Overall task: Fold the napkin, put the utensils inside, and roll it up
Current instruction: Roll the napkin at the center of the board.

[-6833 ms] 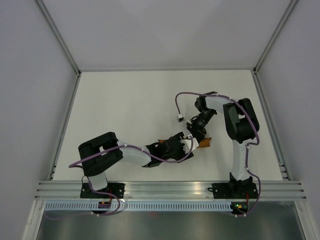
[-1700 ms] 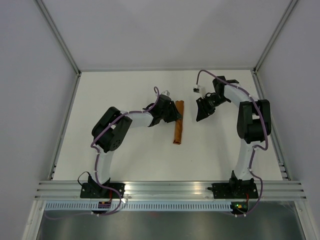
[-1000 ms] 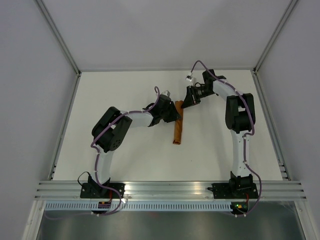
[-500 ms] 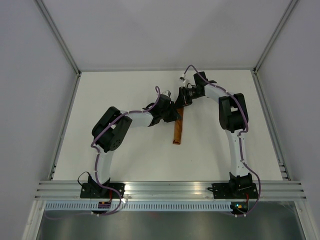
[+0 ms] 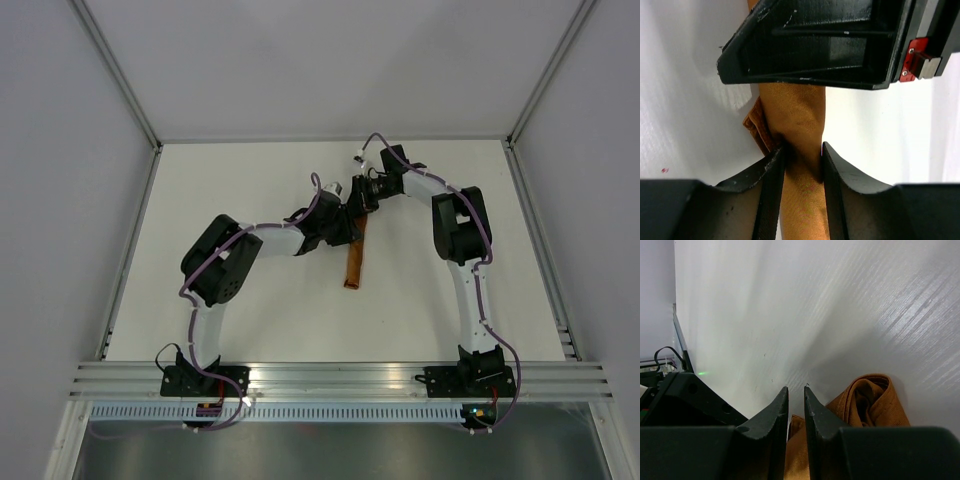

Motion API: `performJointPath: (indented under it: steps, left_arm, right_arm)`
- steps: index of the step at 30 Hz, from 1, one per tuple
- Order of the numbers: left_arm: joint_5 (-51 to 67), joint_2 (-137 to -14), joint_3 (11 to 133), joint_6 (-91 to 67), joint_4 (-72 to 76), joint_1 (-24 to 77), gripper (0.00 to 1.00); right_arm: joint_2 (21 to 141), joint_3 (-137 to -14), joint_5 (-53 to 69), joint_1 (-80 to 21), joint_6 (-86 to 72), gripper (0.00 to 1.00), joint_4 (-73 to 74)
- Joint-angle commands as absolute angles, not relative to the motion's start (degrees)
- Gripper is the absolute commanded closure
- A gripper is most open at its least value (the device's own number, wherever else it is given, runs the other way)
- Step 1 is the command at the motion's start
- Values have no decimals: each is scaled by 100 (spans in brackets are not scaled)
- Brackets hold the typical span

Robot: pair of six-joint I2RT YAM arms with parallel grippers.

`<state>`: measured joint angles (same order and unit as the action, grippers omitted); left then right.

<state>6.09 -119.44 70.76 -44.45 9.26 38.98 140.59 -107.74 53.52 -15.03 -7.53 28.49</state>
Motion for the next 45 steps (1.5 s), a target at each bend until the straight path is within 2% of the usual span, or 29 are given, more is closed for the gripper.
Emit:
performJointPath:
  steps: [1,20,22,25,27,30,34,41,45]
  left_arm:
    - [273,-12287,6451,-3789,-791,3894,57]
    - [422,-11734,5441,-3665,536,3902,51]
    - [448,-11760,5431,-3691,624,3894,56]
    - [597,-11891,5563,-3744,537,3902,72]
    - [685,-11988,5642,-3840,457,3894,79]
    - [817,-12076,5669,-4007,448,3902,89]
    - [958,-12217,5713,-4297,439,3902,93]
    - [1257,-12428,5581,-5123,870,3902,97]
    - [1231,-12481,5590,-5414,914,3902,98]
  right_arm:
    - [14361,-10898,4808,-1573,-844,75,2962]
    - [14370,-11118,4386,-1696,-343,75,3278]
    - [14300,-11136,4473,-1696,-334,75,3270]
    - [14089,-11153,4692,-1696,-343,74,3252]
    - [13888,-11162,4737,-1696,-395,73,3252]
    - [13546,-11066,4737,-1670,-553,65,3121]
    - [13035,-10715,4807,-1486,-1019,51,2699]
    - [12156,-10064,4904,-836,-1283,49,2382]
    - [11936,-9748,4905,-598,-661,49,3144]
